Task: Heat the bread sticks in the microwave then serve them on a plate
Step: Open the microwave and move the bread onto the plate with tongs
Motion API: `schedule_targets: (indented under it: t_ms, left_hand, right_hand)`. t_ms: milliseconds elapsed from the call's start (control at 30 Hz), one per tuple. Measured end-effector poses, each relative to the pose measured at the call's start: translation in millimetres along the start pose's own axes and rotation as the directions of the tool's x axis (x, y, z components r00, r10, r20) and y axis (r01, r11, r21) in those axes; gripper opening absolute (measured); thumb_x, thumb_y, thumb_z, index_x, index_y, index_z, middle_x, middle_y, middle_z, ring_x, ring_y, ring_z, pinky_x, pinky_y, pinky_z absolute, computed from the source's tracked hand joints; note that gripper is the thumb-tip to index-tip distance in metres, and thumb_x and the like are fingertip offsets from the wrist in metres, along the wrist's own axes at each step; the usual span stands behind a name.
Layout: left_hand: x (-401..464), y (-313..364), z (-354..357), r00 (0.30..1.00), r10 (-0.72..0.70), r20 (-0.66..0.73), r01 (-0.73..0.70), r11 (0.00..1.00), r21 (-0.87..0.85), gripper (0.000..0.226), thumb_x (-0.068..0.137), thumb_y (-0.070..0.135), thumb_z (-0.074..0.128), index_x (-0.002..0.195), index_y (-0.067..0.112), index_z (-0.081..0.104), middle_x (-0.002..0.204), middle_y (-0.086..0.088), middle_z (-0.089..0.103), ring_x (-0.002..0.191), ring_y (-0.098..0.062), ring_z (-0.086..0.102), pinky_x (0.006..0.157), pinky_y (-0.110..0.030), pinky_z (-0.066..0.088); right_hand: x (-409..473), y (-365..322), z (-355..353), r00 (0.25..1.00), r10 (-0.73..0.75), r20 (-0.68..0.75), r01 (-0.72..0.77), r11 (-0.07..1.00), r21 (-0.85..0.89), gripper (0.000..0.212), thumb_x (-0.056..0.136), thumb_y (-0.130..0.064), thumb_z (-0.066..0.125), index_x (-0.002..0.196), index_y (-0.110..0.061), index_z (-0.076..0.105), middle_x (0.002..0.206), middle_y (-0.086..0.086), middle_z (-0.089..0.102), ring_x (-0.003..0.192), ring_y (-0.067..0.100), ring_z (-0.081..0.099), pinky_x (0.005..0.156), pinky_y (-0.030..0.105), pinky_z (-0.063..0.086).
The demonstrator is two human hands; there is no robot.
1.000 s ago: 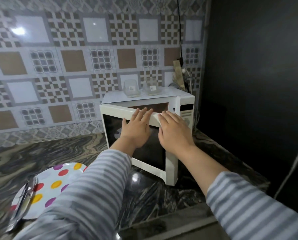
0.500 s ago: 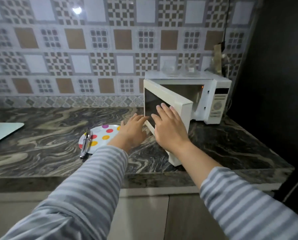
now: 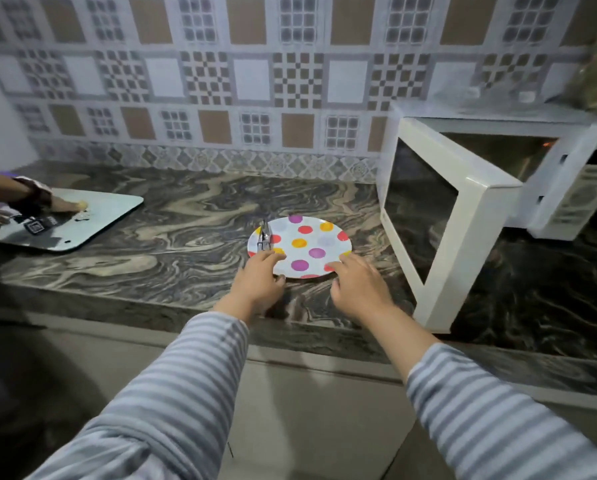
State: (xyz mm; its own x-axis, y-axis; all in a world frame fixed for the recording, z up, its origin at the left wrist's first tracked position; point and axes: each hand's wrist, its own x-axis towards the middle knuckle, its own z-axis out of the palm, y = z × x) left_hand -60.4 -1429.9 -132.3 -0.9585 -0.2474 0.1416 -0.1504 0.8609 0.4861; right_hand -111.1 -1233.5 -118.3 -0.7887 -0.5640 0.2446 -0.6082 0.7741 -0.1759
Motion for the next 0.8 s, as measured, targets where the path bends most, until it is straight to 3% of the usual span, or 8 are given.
schedule_targets:
  t_ms: [133,233,367,600,700,800]
  left_hand:
    - [30.4,-40.7,2.1,1.0,0.005,-0.022,-0.006,0.998,-0.066,0.058,0.081,0.041,0.049,0.134,0.018,0.05,0.14,-0.006,0.046,0.133,-0.024,0.041,0.11,-0.042,0.034]
    - [53.6,-65.4,8.8,1.0,-0.002,-0.021,-0.001,0.991,-0.133,0.055,0.09,0.044,0.055,0.139,0.022,0.045,0.151,-0.006,0.034,0.141,-0.022,0.029,0.115,-0.038,0.025]
    - [78.6,-86.4,15.8,0.997,-0.03,-0.066,0.016,0.979,-0.204,0.057,0.09,0.053,0.047,0.141,0.028,0.04,0.157,-0.005,0.022,0.145,-0.021,0.019,0.116,-0.04,0.022]
    - [87.1,-99.6,34.2,0.992,-0.074,-0.107,0.075,0.997,0.003,0.075,0.085,0.068,0.023,0.147,0.027,0.032,0.155,-0.007,0.03,0.147,-0.021,0.016,0.119,-0.041,0.014]
    - [90.0,-100.4,36.5,0.992,-0.091,-0.092,0.094,0.995,0.029,0.076,0.085,0.068,0.022,0.148,0.027,0.031,0.157,-0.006,0.027,0.147,-0.019,0.015,0.12,-0.039,0.011]
    - [89.4,-96.3,33.5,0.993,-0.108,-0.057,0.11,0.993,0.036,0.069,0.09,0.067,0.028,0.148,0.03,0.032,0.159,-0.002,0.022,0.148,-0.017,0.011,0.119,-0.037,0.007]
  right_hand:
    - [38.6,-1.5,33.7,0.991,0.127,0.047,-0.132,0.982,0.133,0.046,0.094,-0.021,0.046,0.14,-0.015,0.045,0.15,0.007,0.037,0.141,0.022,0.028,0.113,0.035,0.026]
    - [62.9,5.1,55.4,0.975,0.22,0.033,-0.222,0.949,0.224,0.045,0.096,-0.022,0.045,0.141,-0.015,0.044,0.154,0.01,0.03,0.143,0.025,0.023,0.114,0.038,0.027]
    - [84.7,18.2,77.1,0.95,0.311,0.021,-0.309,0.932,0.186,0.049,0.097,-0.034,0.046,0.144,-0.021,0.04,0.158,0.012,0.017,0.145,0.031,0.012,0.117,0.043,0.018]
    - [92.4,27.9,95.2,0.892,0.45,0.048,-0.449,0.871,0.2,0.055,0.095,-0.041,0.042,0.146,-0.022,0.036,0.16,0.013,0.009,0.148,0.027,0.003,0.119,0.041,0.012]
    - [93.1,28.9,96.3,0.897,0.437,0.065,-0.442,0.881,0.171,0.055,0.097,-0.041,0.04,0.147,-0.02,0.035,0.159,0.015,0.014,0.148,0.026,0.005,0.12,0.038,0.006]
    - [95.4,30.0,95.7,0.896,0.439,0.063,-0.442,0.875,0.198,0.055,0.095,-0.04,0.044,0.146,-0.021,0.038,0.158,0.015,0.018,0.147,0.026,0.009,0.12,0.038,0.01]
